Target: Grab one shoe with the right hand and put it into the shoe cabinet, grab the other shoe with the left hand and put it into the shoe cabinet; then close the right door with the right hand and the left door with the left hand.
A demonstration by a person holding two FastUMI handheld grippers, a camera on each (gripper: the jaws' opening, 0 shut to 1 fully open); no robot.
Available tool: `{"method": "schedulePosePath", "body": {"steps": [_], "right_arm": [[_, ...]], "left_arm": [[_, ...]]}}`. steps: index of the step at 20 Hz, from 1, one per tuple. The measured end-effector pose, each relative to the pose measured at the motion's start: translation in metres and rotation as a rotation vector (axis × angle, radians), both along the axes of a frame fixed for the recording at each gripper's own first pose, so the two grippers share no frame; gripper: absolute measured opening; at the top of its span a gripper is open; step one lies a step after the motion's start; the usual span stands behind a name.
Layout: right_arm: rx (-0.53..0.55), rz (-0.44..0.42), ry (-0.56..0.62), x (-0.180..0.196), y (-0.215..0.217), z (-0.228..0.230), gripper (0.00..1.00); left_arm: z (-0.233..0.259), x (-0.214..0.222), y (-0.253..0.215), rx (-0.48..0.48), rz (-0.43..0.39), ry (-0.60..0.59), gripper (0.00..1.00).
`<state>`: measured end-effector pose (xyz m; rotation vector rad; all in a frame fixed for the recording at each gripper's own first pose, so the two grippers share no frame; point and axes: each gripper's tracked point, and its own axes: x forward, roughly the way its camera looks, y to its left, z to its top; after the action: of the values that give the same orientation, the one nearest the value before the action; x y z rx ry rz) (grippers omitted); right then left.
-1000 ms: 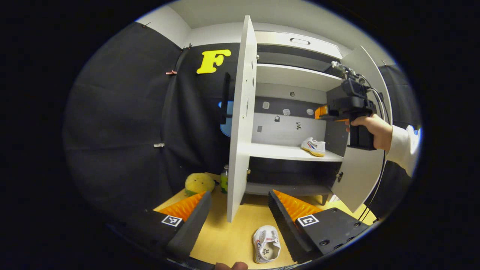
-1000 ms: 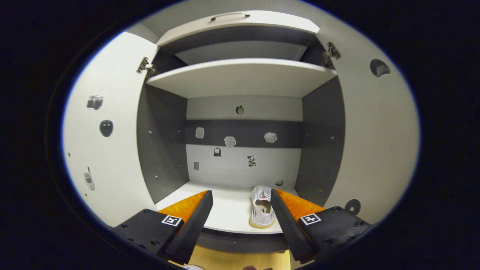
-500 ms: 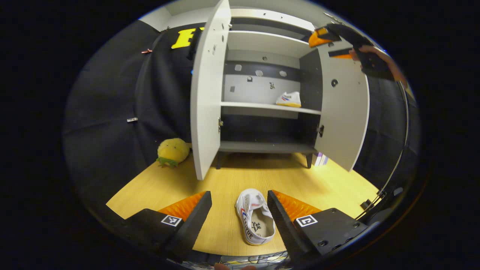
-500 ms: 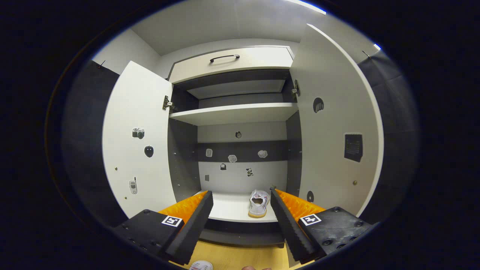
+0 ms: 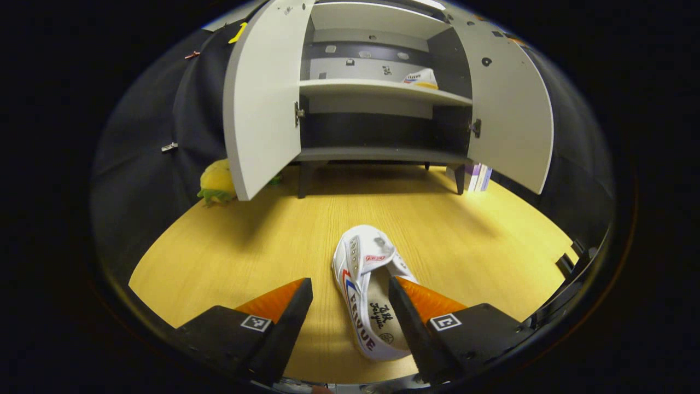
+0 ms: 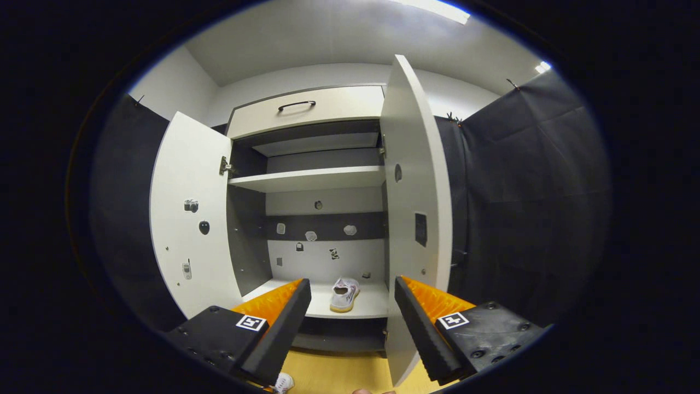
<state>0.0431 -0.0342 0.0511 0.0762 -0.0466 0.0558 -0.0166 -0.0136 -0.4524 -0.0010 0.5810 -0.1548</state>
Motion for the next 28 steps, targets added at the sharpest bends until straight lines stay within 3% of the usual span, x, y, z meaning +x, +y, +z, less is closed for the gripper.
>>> {"method": "schedulePosePath", "body": {"steps": [3, 6, 8, 9, 15, 21, 23, 28], "right_arm": [[-0.009, -0.048, -0.004, -0.009, -0.026, 0.004, 0.95], [-0.022, -0.1, -0.003, -0.016, -0.054, 0.004, 0.98], [-0.025, -0.124, -0.001, -0.017, -0.067, 0.004, 0.96], [-0.028, -0.133, 0.004, -0.017, -0.072, 0.003, 0.95], [-0.042, -0.135, 0.013, -0.01, -0.087, -0.003, 0.98], [-0.003, -0.135, 0.012, -0.005, -0.106, -0.004, 0.98], [0.021, -0.141, 0.011, -0.005, -0.115, -0.004, 0.98], [0.048, -0.112, 0.059, 0.001, -0.129, -0.025, 0.98]], "left_arm": [[-0.016, 0.018, -0.001, 0.028, 0.003, 0.015, 0.68], [-0.019, 0.037, -0.007, 0.052, -0.007, 0.003, 0.62], [-0.02, 0.049, -0.009, 0.073, -0.001, -0.005, 0.52], [-0.023, 0.054, -0.007, 0.088, 0.007, 0.002, 0.42], [-0.025, 0.061, 0.0, 0.127, -0.011, 0.049, 0.12], [0.01, 0.045, -0.013, 0.112, -0.041, 0.077, 0.1], [0.036, 0.042, -0.019, 0.088, -0.028, 0.069, 0.1], [0.115, 0.046, -0.025, 0.13, 0.034, 0.036, 0.1]]}}
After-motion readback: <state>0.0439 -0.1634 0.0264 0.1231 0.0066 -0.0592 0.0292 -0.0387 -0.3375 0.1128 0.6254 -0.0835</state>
